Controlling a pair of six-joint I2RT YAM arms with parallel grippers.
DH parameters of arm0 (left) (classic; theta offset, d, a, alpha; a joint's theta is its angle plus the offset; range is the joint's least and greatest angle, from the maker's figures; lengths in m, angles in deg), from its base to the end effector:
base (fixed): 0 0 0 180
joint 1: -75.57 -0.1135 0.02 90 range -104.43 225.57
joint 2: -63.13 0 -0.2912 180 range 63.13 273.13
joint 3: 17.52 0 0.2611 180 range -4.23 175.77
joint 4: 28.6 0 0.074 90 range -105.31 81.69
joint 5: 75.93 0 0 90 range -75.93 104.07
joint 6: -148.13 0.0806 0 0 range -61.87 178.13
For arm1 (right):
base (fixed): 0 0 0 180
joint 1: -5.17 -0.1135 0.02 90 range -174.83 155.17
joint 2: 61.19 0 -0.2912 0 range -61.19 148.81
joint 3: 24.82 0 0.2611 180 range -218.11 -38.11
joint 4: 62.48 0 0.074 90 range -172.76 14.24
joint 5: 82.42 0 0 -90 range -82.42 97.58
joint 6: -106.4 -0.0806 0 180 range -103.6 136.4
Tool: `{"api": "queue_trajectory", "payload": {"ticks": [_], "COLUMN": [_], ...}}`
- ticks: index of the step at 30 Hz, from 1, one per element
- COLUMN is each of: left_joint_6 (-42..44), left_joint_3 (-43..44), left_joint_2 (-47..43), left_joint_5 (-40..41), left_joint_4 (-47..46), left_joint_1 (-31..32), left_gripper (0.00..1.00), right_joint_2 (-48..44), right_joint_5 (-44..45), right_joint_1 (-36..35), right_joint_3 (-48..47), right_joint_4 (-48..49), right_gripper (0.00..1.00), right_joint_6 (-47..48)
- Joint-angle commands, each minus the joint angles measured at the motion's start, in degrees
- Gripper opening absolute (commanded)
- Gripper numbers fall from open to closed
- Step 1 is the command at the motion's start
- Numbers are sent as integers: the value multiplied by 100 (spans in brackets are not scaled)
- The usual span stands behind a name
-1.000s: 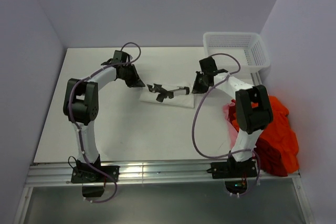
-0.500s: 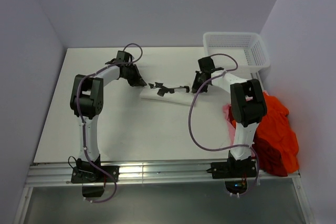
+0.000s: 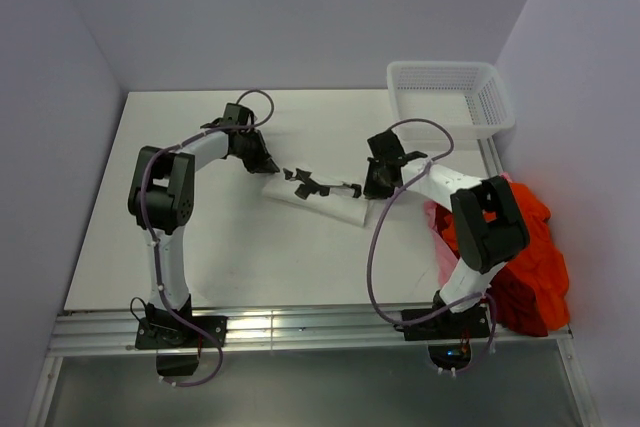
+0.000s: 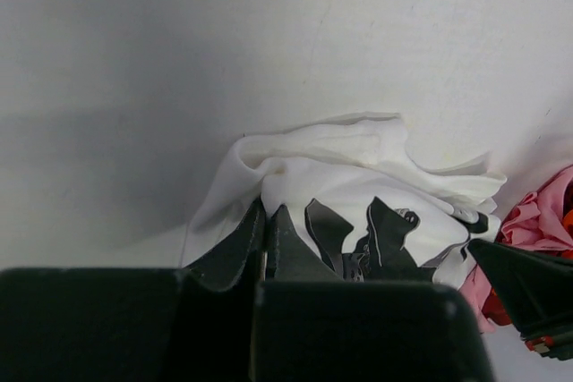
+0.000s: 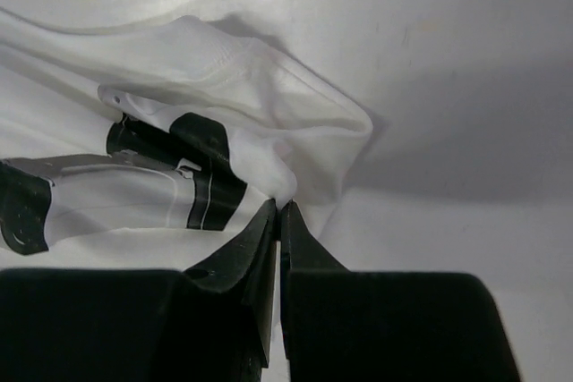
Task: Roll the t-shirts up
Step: Roll the tshirt
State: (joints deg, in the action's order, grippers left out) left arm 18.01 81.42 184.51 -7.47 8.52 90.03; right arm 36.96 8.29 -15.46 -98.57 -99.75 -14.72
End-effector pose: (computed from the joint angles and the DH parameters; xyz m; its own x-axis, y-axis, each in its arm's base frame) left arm 0.4656 -0.1506 0.1340 -0.9041 -0.3858 -0.1834 -0.2226 0.7920 -0.5685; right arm 0.3489 0.1303 0.1578 -0.8845 0.2192 -0.4119 0.1289 0.9632 0.2359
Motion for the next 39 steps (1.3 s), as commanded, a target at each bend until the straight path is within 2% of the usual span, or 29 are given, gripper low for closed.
{"api": "queue_trajectory", "payload": {"ticks": [1,6,14,18,21,23,24,25,26,28,29,33,39], "left_joint_6": [259,224,382,470,479,487,496,496,496,488,479,373,329], "left_joint_3": [-224,-285,-75,-57,-74,-22,4,22,31,-4,-100,-504,-769], "left_joint_2": [-194,-492,-993,-1108,-1169,-1178,-1187,-1204,-1231,-1406,-1563,-2073,-2453], "left_joint_5": [827,748,774,756,774,792,826,853,862,827,757,379,116], "left_joint_4": [297,236,683,754,772,807,868,895,912,886,869,588,333], "left_joint_1": [-119,-119,-119,-119,-119,-119,-119,-119,-119,-119,-119,-84,311], "left_gripper": [0,0,2,23,29,34,40,42,43,44,45,52,57], "right_joint_2": [-541,-1218,-1456,-1562,-1641,-1720,-1738,-1773,-1808,-2000,-2097,-2572,-2880], "right_joint_5": [588,579,386,342,369,333,342,359,447,535,605,728,694], "right_joint_1": [-213,-522,-522,-539,-531,-539,-539,-539,-548,-539,-539,-539,-539], "right_joint_3": [570,1159,1125,1362,1546,1695,1740,1757,1792,1845,1863,1732,1573], "right_joint_4": [-476,-230,-317,-212,-176,-133,-132,-132,-185,-194,-194,-325,-423], "right_gripper": [0,0,1,5,7,13,20,35,41,67,76,78,73], "right_joint_6": [9,-228,-167,-193,-228,-255,-272,-272,-299,-290,-281,-229,-246]}}
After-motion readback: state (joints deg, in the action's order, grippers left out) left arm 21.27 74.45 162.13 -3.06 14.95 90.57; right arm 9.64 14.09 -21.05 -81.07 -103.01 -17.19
